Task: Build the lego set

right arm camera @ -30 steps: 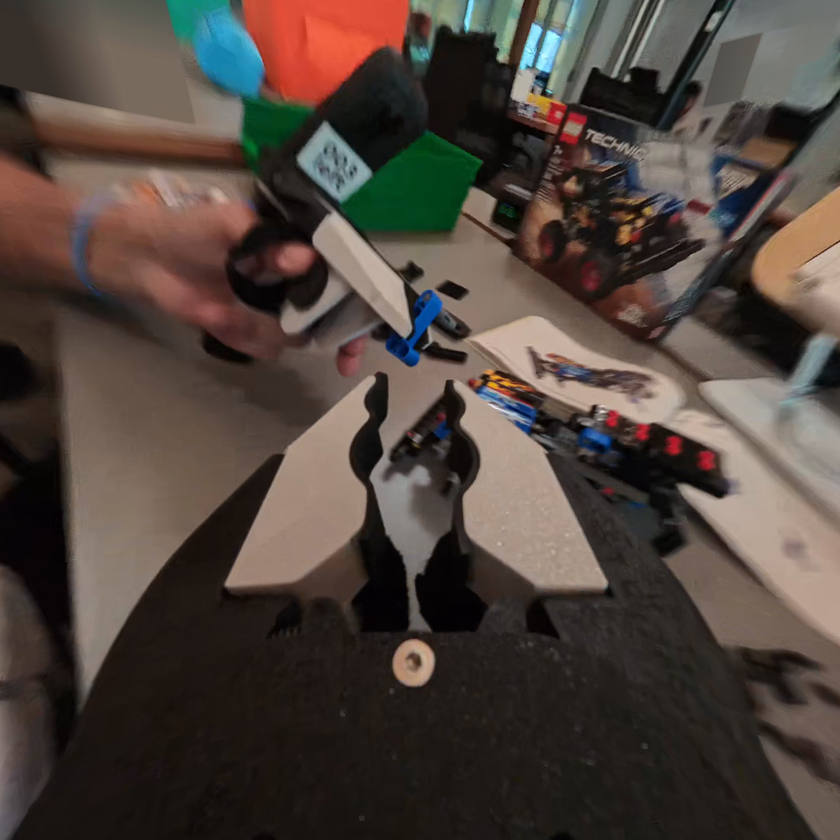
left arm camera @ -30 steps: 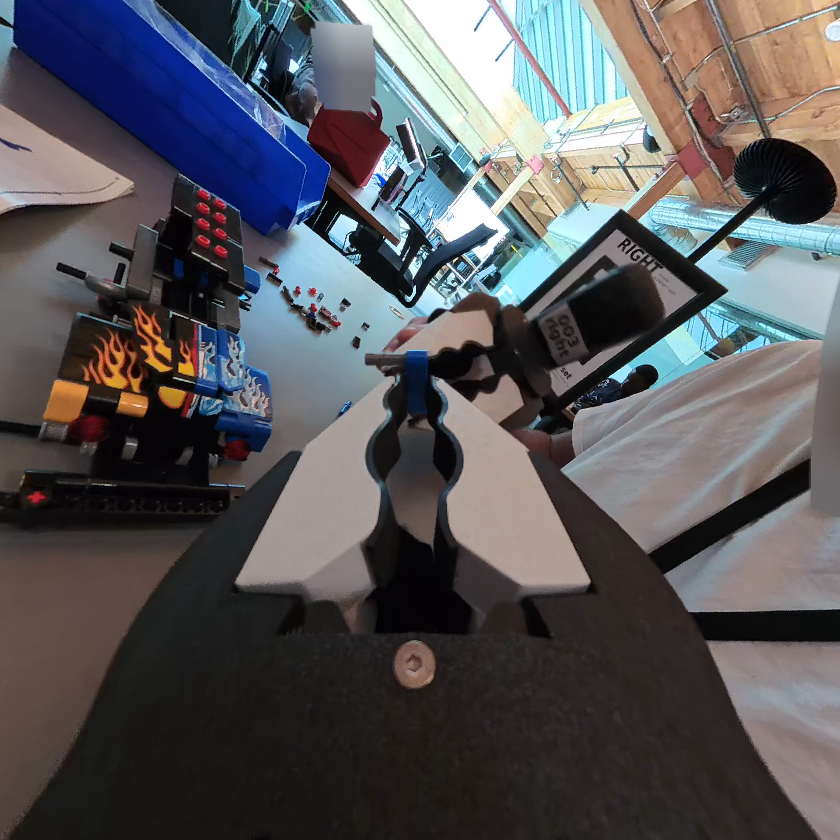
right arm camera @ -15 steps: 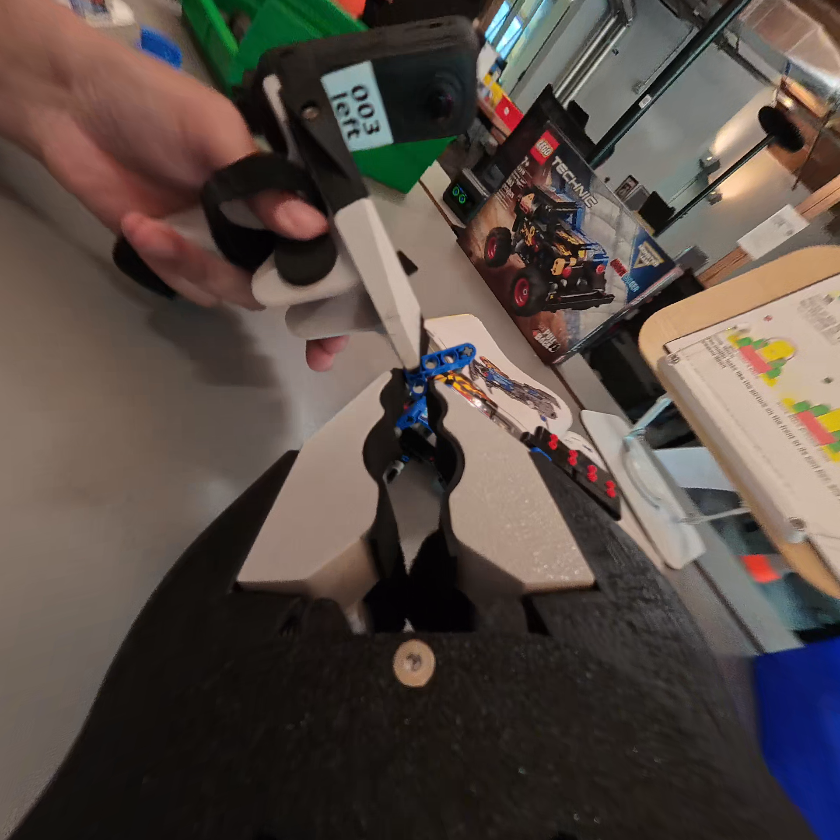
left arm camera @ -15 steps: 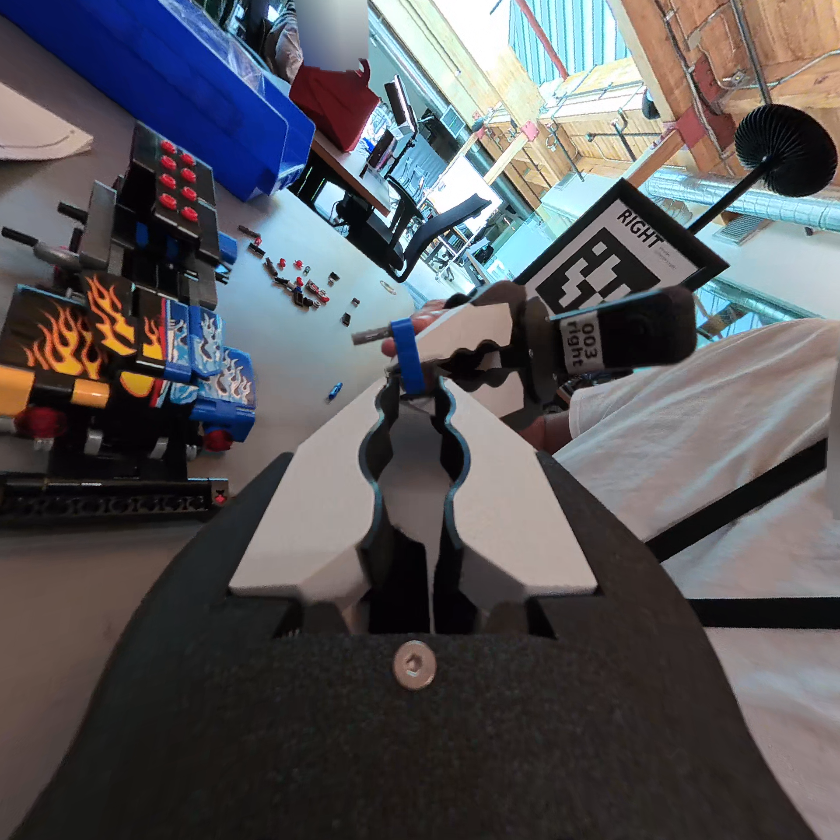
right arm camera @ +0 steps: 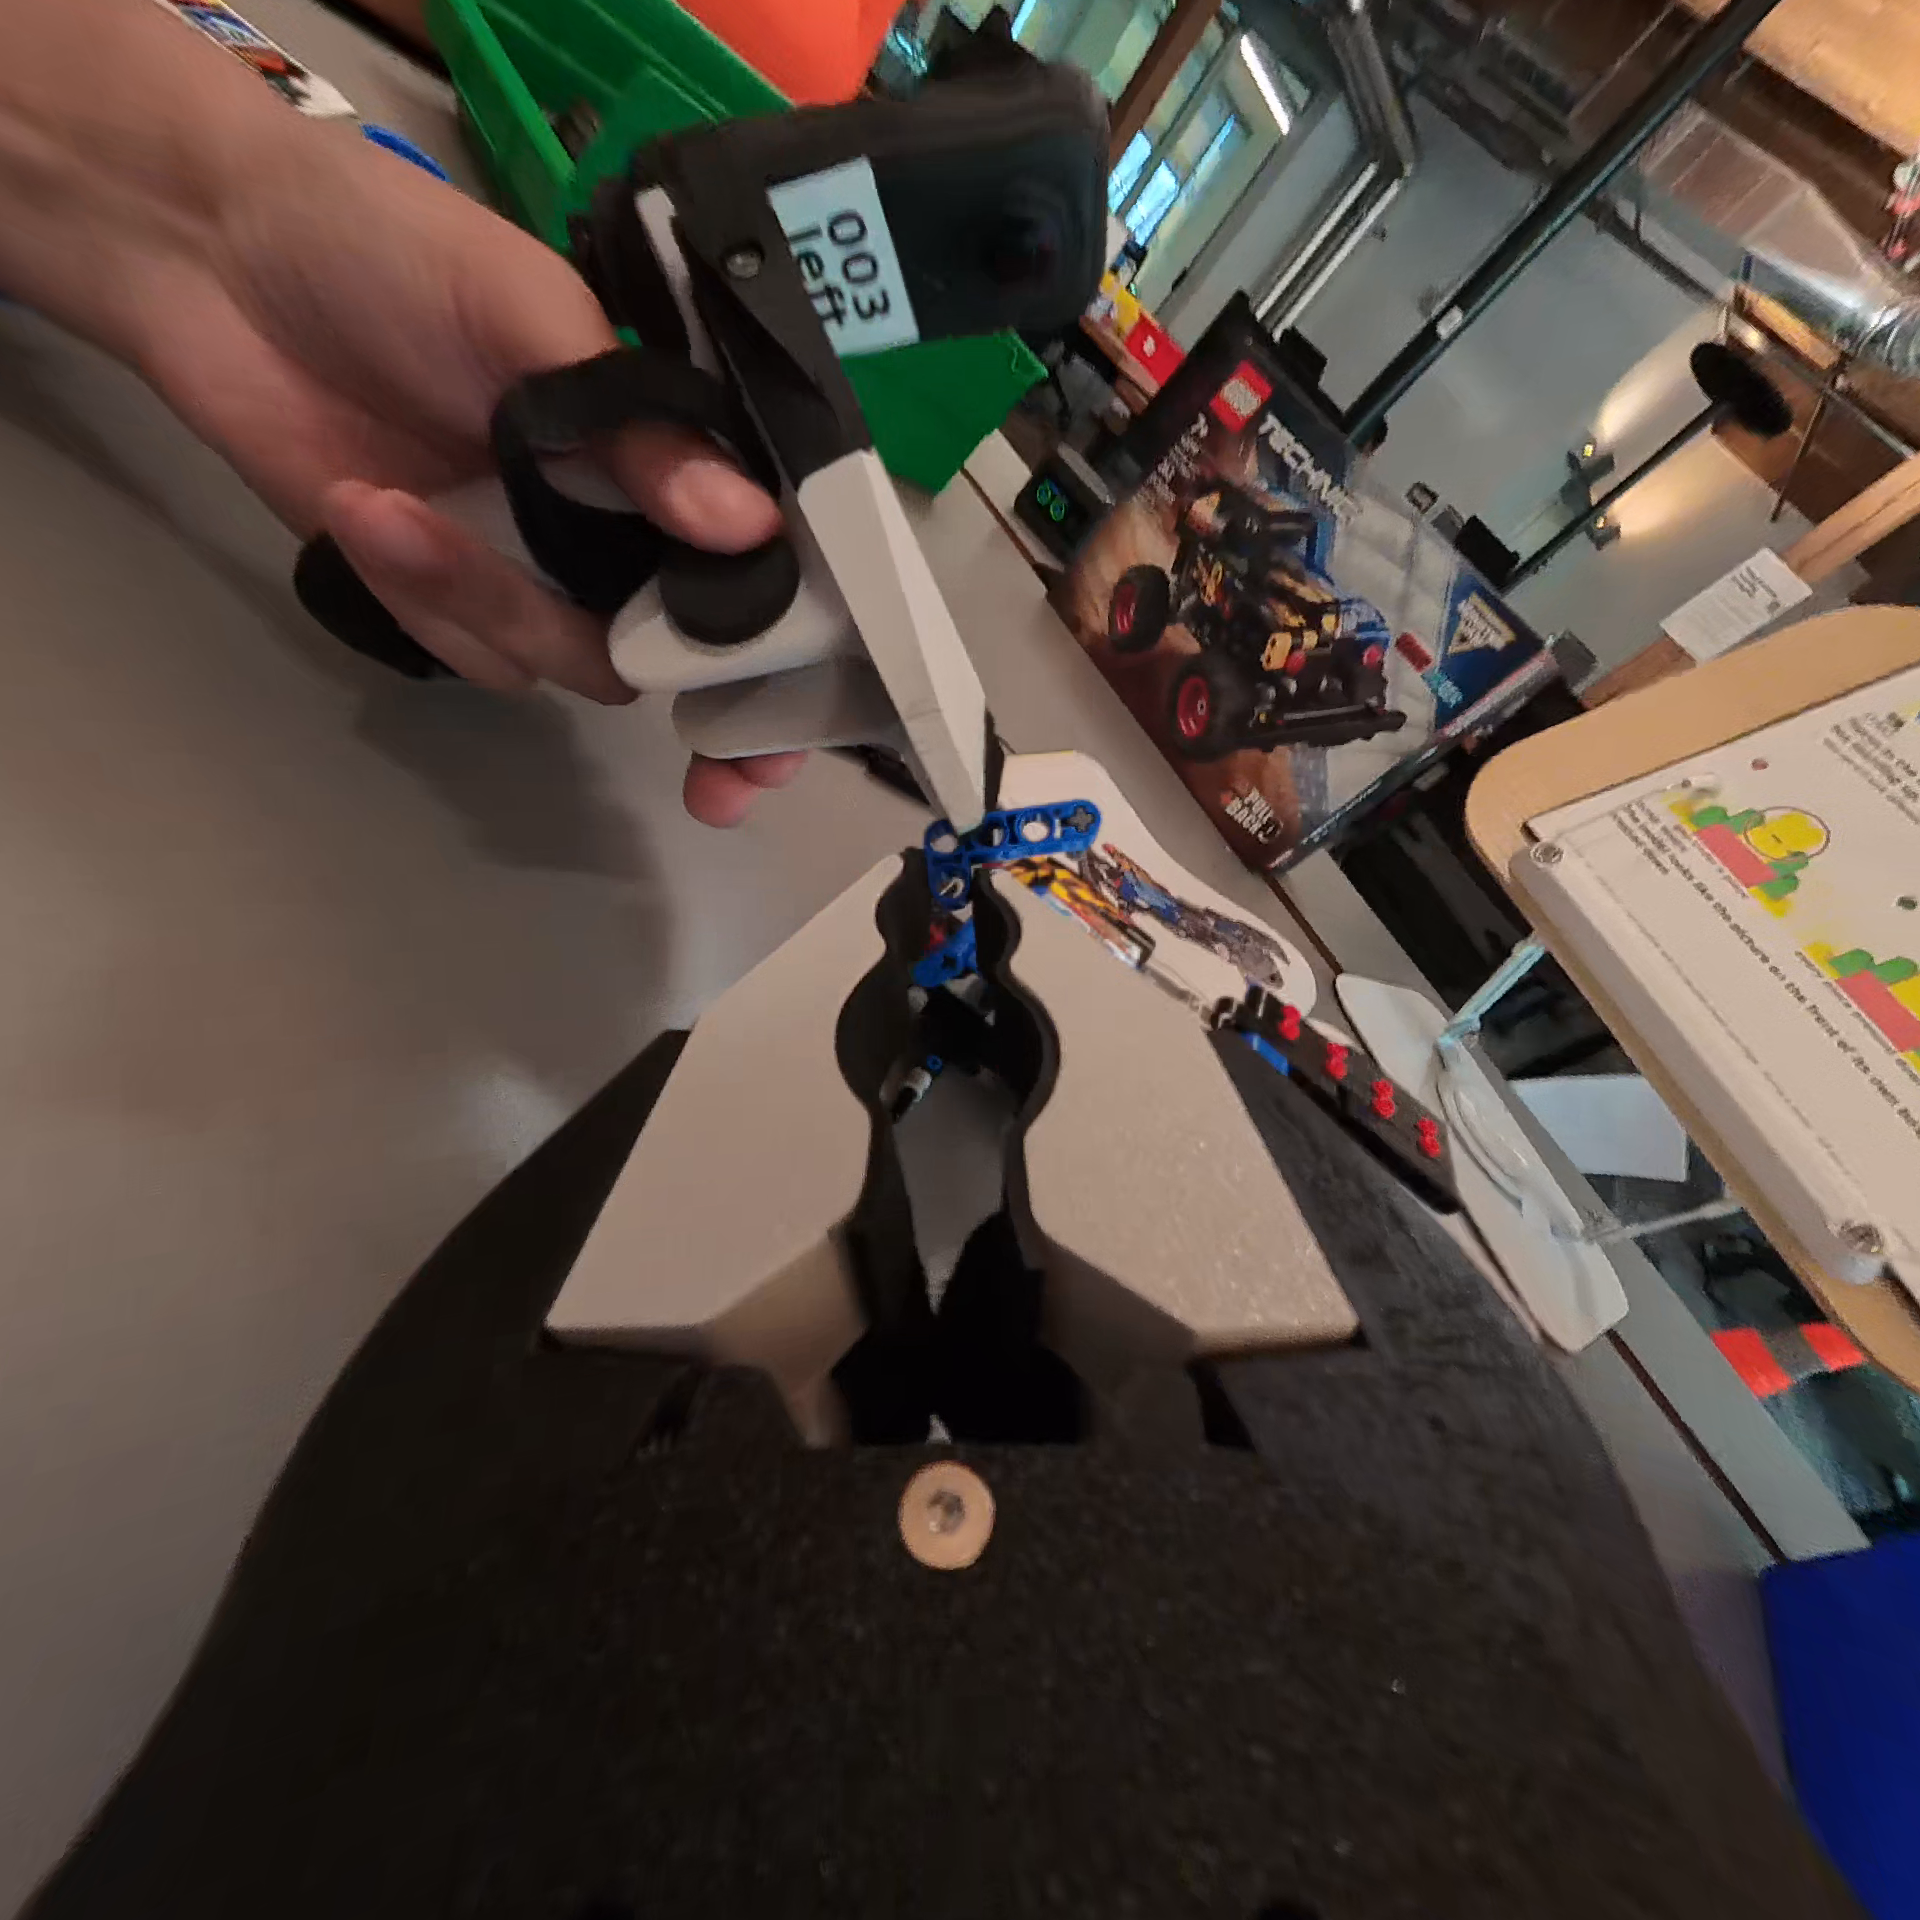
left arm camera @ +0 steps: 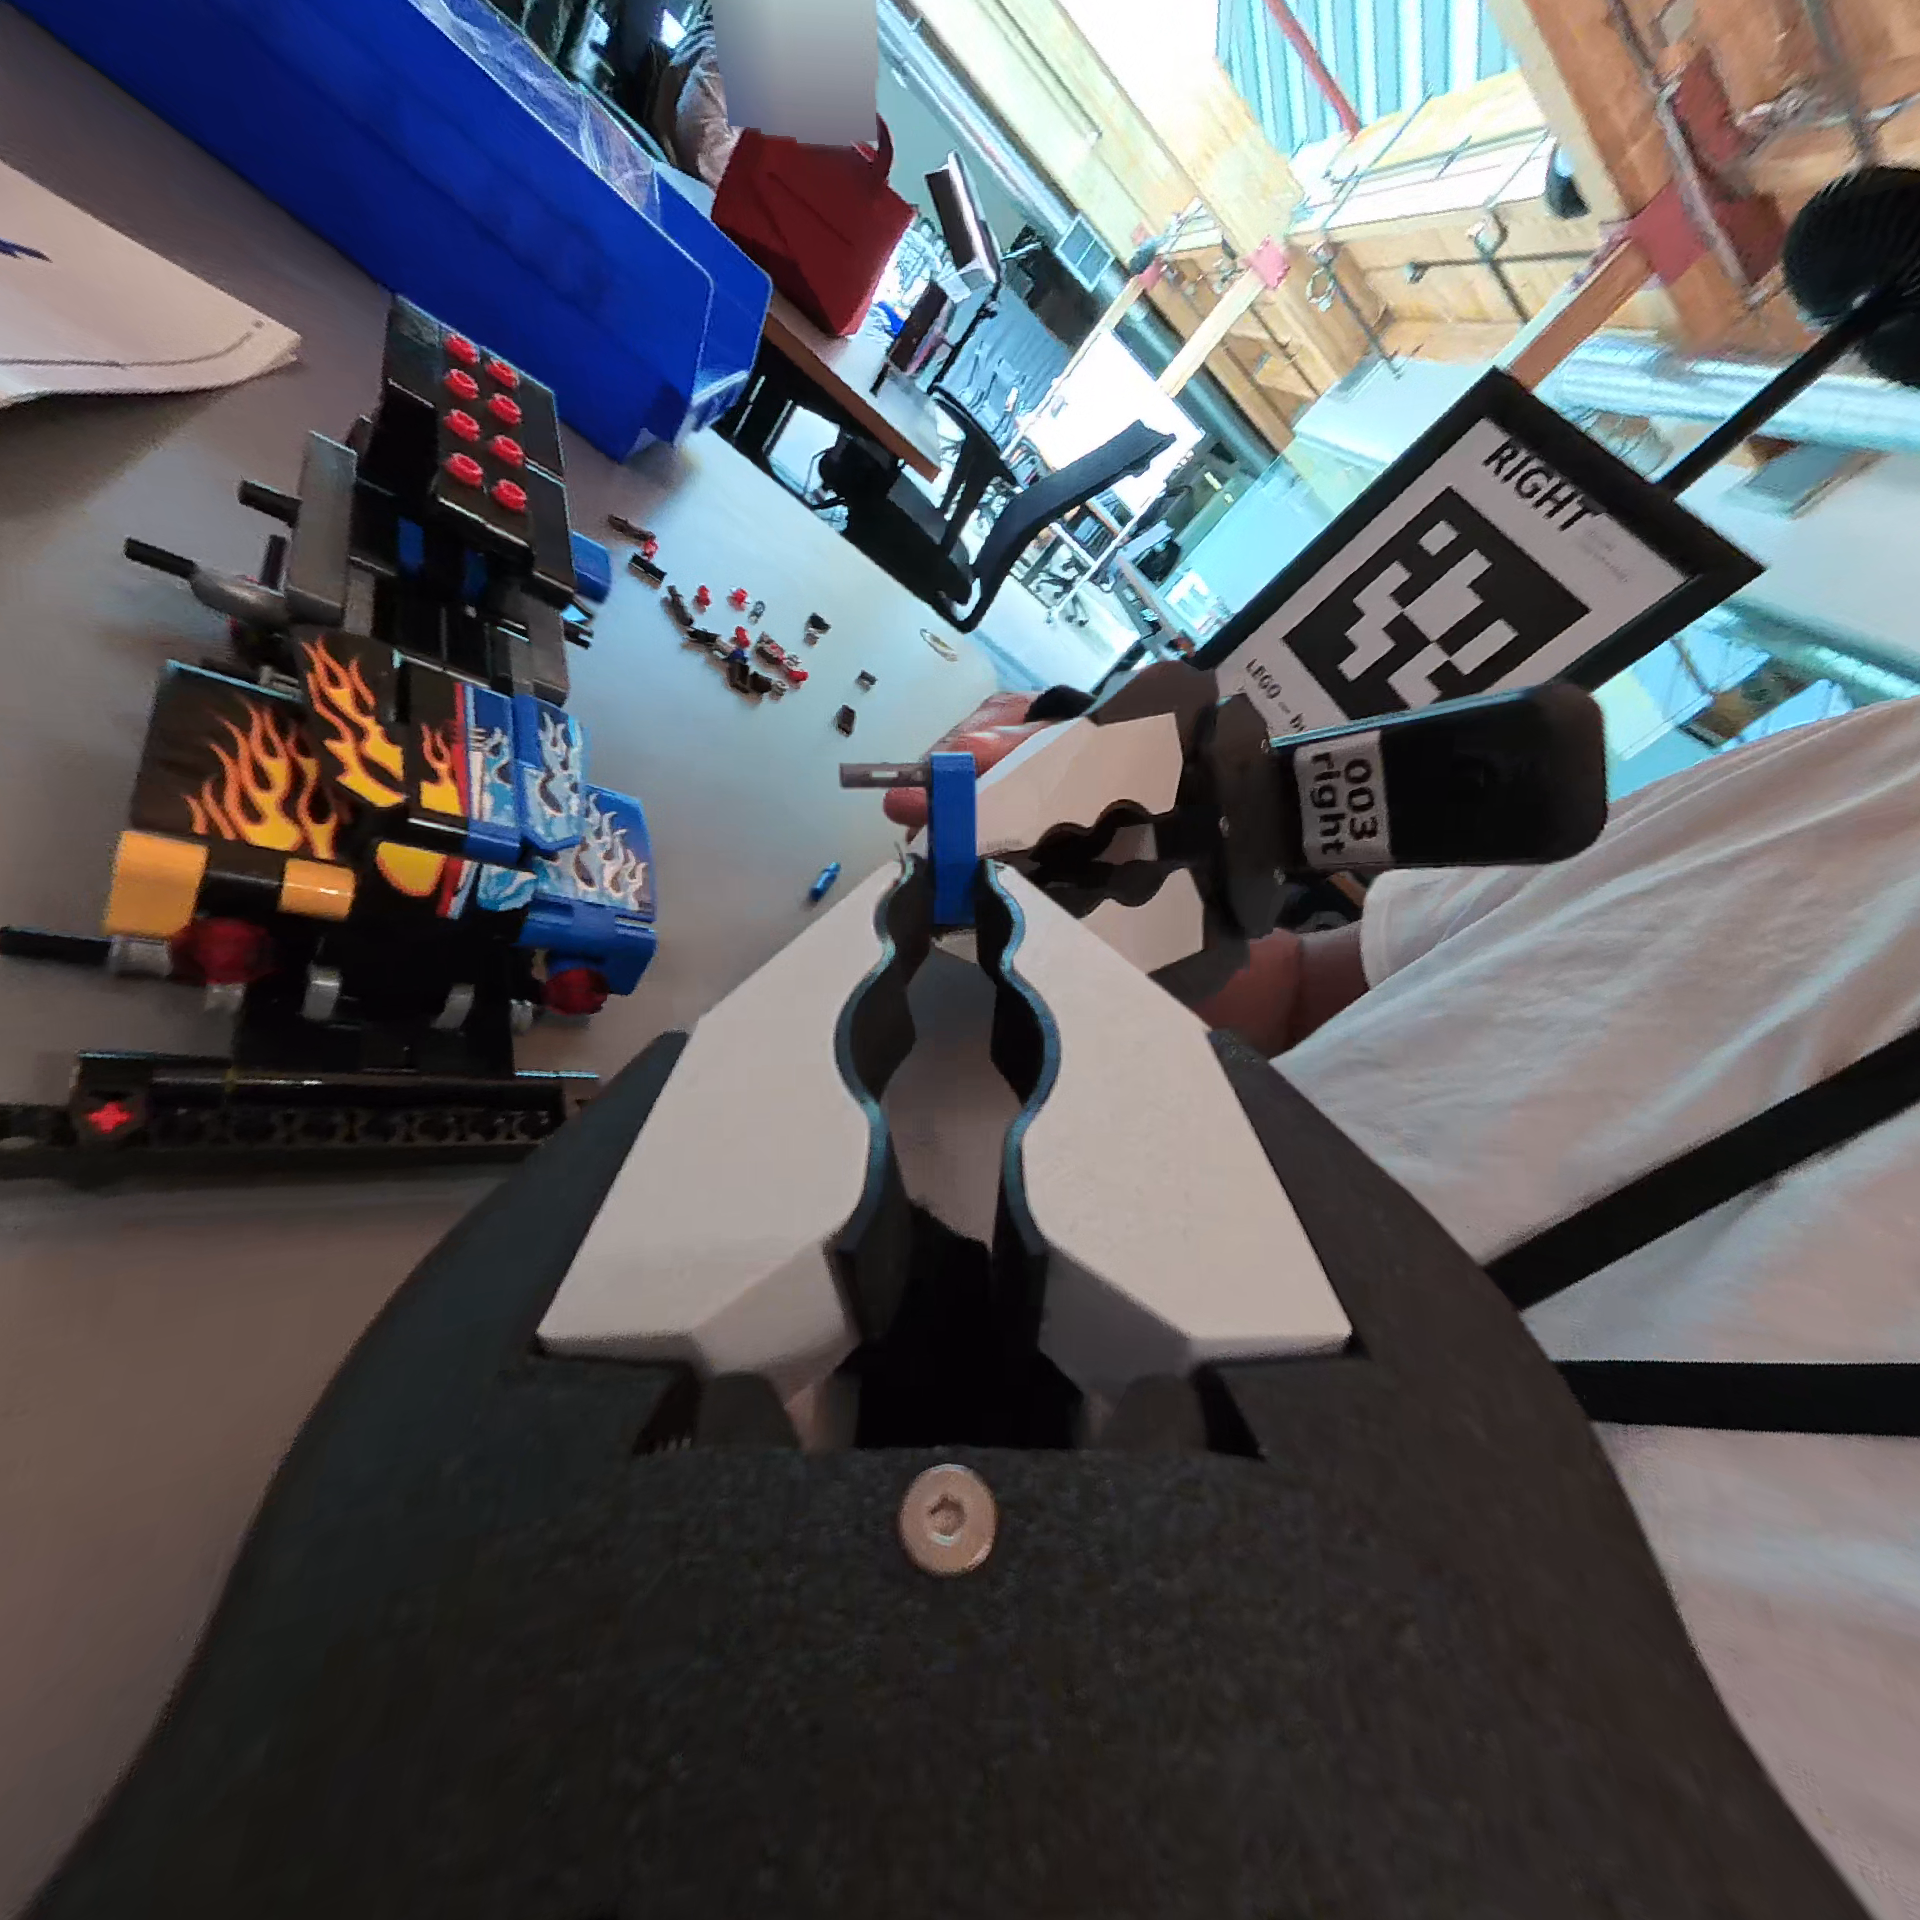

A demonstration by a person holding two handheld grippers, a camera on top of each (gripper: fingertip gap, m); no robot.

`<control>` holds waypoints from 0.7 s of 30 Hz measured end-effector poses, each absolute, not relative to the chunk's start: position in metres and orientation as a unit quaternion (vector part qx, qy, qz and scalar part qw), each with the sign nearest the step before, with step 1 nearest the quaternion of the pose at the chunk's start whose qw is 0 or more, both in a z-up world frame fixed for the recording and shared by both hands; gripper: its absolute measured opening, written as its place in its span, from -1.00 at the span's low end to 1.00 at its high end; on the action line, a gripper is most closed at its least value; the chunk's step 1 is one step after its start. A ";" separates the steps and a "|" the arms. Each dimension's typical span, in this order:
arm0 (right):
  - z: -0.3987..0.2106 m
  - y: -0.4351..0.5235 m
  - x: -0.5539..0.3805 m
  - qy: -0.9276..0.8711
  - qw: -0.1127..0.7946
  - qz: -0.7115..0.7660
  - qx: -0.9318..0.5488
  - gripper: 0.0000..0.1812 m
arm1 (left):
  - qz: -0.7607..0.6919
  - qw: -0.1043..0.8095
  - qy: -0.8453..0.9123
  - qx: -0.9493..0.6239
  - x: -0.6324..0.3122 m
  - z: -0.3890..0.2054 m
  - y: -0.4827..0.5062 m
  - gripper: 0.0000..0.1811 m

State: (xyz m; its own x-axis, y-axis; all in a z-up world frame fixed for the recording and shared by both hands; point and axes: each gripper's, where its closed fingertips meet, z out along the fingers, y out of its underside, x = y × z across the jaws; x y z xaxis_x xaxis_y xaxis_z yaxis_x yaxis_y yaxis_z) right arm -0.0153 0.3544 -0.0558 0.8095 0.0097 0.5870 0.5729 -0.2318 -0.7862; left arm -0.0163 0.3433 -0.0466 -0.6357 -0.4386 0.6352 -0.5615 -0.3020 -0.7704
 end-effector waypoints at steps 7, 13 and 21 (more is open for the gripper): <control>-0.058 0.353 -0.011 -0.077 0.611 -0.043 -0.786 -0.70 | 0.591 -0.191 -0.687 0.377 -0.008 -0.049 0.355 -0.93; -0.034 0.354 -0.018 0.059 0.649 0.214 -0.728 -0.74 | 0.452 -0.413 -0.737 0.285 -0.008 -0.051 0.352 -0.93; -0.038 0.345 -0.023 0.012 0.654 0.226 -0.722 -0.93 | 0.460 -0.418 -0.749 0.230 -0.016 -0.048 0.339 -0.80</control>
State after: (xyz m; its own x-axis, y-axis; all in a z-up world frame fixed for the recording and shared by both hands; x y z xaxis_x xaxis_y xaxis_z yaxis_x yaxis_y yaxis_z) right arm -0.0228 0.3452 -0.0378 0.8973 0.2781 -0.3427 -0.3139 -0.1437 -0.9385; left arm -0.0165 0.3391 -0.0480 -0.5437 -0.7297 -0.4146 0.0398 0.4710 -0.8812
